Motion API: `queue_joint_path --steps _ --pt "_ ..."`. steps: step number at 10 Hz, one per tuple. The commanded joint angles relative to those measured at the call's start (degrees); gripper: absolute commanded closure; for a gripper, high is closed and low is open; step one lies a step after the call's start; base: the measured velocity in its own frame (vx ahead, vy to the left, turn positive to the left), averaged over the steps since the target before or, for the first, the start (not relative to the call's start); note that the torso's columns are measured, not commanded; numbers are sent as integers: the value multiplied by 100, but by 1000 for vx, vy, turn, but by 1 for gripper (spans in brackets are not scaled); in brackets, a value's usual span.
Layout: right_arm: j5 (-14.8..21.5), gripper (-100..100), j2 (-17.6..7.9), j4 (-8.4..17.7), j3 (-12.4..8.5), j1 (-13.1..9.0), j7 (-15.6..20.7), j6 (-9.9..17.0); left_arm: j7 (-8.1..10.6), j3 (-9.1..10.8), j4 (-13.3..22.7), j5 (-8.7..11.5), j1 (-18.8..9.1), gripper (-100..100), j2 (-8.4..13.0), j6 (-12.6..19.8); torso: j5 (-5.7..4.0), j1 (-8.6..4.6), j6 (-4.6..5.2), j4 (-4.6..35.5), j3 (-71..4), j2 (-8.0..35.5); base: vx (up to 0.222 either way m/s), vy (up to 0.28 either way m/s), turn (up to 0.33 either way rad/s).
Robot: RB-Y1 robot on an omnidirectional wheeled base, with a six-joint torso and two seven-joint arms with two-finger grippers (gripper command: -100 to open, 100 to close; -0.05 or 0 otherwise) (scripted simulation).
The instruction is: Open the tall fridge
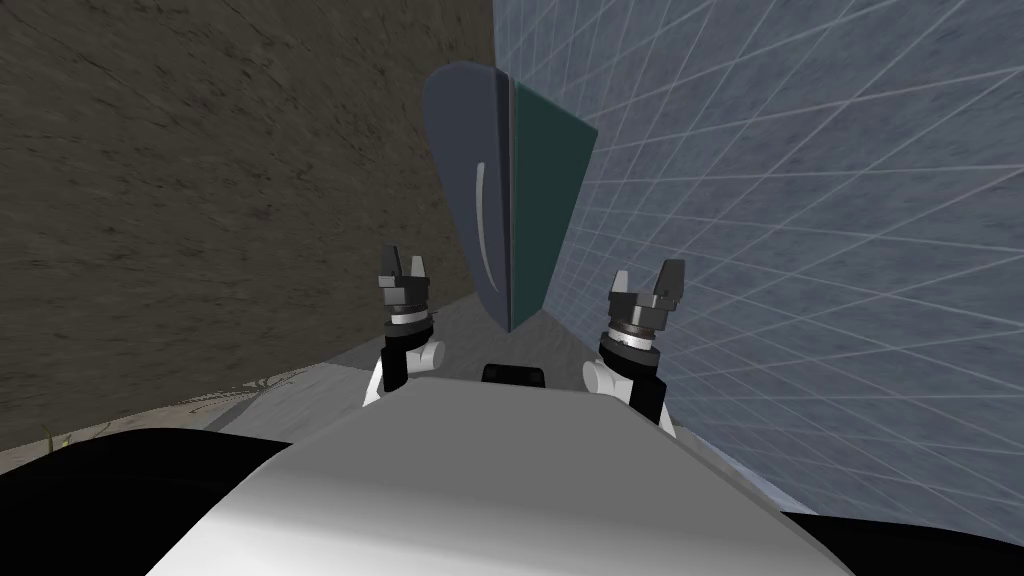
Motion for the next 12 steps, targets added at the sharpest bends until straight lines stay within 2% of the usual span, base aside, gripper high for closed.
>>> queue_joint_path --steps 1,9,10,12 --pt "0 0 0 0 0 0 0 0 0 0 0 0 0 0 0 0 0 0 0 235 -467 232 0 0 0" --pt "0 0 0 -2 0 0 0 -1 0 0 -2 0 0 0 0 0 0 0 0 3537 -7073 3539 0 0 0" --pt "0 0 0 -2 0 0 0 -1 -14 7 38 -18 -11 -100 177 31 0 0 0 3960 -7919 3962 17 -4 -10" --pt "0 0 0 1 0 1 0 0 -44 22 126 -58 -34 -100 410 101 0 -2 0 4203 -8429 4202 30 -15 -16"
